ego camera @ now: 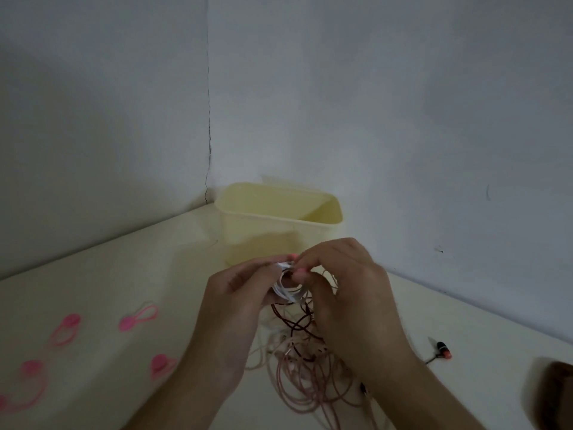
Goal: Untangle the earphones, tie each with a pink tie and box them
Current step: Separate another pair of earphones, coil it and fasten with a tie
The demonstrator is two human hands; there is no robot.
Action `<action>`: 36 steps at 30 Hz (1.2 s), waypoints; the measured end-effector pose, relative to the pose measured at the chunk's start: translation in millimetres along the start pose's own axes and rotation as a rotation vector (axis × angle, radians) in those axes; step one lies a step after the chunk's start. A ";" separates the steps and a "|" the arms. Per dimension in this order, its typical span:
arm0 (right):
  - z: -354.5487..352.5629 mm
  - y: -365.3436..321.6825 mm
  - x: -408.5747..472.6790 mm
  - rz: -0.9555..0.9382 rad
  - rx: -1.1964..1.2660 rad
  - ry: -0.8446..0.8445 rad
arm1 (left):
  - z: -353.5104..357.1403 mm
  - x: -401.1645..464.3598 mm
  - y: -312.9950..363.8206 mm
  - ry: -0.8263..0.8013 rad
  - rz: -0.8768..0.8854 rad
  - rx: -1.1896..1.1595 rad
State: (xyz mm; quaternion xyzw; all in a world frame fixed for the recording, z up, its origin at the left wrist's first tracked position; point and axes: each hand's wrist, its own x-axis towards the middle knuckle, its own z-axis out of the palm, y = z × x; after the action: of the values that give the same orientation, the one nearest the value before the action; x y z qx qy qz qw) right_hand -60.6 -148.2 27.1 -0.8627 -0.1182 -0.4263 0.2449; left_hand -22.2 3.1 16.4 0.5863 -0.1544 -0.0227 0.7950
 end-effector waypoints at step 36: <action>-16.5 0.0 7.2 0.354 0.101 -0.235 | -1.7 0.9 -8.4 -0.098 0.226 0.266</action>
State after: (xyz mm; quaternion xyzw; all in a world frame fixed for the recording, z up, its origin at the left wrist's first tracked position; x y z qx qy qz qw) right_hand -67.5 -156.9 41.3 -0.9005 -0.0138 -0.2666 0.3434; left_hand -19.6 1.9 8.2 0.6632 -0.2597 0.0589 0.6995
